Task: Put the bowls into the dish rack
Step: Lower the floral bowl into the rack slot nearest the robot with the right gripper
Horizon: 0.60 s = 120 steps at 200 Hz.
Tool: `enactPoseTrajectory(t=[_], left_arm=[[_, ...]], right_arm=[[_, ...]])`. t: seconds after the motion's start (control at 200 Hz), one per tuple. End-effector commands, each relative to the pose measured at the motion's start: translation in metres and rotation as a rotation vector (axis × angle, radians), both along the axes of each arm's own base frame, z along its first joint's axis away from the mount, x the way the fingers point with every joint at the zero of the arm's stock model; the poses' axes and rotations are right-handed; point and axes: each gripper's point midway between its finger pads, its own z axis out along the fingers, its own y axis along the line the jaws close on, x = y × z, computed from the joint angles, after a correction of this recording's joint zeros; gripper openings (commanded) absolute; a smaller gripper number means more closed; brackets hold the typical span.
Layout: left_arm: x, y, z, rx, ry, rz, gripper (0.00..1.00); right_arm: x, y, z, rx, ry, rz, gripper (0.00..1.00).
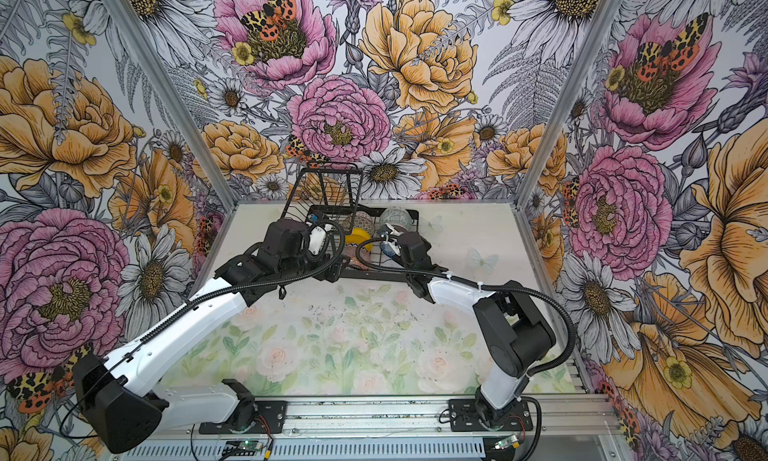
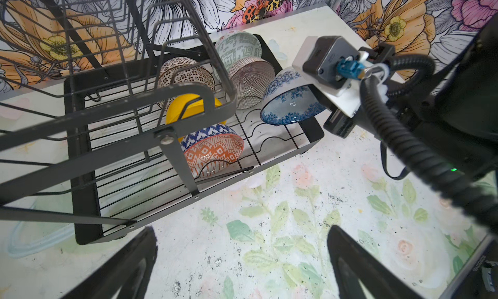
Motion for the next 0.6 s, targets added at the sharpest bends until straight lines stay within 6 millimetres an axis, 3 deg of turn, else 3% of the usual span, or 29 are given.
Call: enactPoseTrajectory(t=[0.0, 0.595], left_arm=[[-0.002, 0.001, -0.003, 0.000, 0.004, -0.023, 0.99], [-0.003, -0.002, -0.008, 0.015, 0.007, -0.051, 0.99]], right_arm=[[0.012, 0.012, 0.028, -0.005, -0.172, 0.043, 0.00], [0.029, 0.028, -0.015, -0.229, -0.254, 0.130, 0.00]])
